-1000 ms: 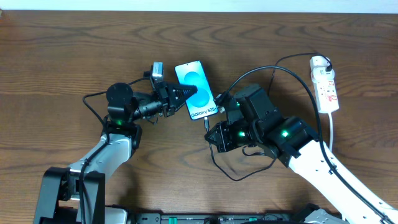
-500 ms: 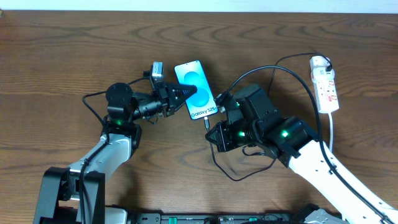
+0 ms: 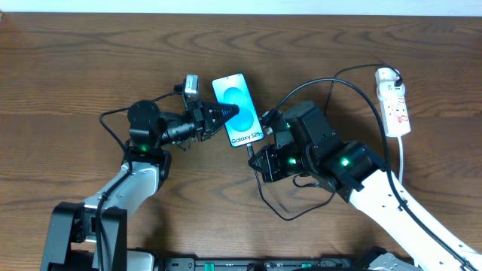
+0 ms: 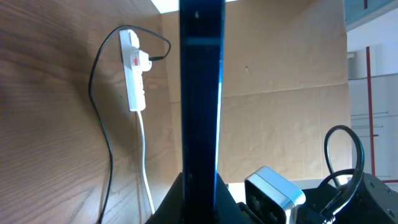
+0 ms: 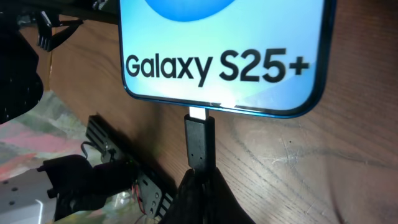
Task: Plug charger to phone and switch on socket
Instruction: 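Hold the phone with the left gripper and press the plug upward into the port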
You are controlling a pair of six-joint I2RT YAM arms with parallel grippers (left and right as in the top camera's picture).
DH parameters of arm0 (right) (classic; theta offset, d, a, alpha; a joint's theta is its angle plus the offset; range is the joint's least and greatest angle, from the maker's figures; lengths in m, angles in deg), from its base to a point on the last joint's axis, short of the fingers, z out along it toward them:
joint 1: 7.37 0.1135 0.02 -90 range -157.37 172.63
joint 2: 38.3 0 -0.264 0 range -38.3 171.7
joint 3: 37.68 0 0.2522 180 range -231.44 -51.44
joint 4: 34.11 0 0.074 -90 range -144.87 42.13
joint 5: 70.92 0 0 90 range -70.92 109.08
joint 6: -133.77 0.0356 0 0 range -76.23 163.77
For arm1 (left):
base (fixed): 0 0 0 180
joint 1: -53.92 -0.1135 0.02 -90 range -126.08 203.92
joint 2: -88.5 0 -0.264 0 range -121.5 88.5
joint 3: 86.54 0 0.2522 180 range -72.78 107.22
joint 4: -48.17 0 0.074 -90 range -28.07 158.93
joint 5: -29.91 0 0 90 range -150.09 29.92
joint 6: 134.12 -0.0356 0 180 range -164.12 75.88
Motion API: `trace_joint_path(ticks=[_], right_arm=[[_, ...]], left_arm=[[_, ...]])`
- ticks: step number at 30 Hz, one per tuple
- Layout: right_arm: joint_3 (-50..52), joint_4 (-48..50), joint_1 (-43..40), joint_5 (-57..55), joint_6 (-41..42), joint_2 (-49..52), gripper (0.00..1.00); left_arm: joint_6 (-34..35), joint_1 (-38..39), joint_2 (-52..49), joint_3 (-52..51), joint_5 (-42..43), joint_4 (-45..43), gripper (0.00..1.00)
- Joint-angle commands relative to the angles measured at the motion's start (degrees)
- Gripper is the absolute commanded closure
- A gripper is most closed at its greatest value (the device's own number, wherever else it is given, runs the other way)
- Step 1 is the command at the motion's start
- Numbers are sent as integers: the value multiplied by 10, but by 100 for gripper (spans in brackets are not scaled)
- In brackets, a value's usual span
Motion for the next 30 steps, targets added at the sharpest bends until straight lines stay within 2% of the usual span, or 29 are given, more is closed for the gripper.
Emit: trace_joint_path(ticks=[1,30], right_arm=[[-1,11,0,-32,-9,1,99],[-1,86,0,-57,-9,1,99]], left_arm=[[-18,2,7,16,46,-7,92],[-18,2,7,16,48,-26,93]])
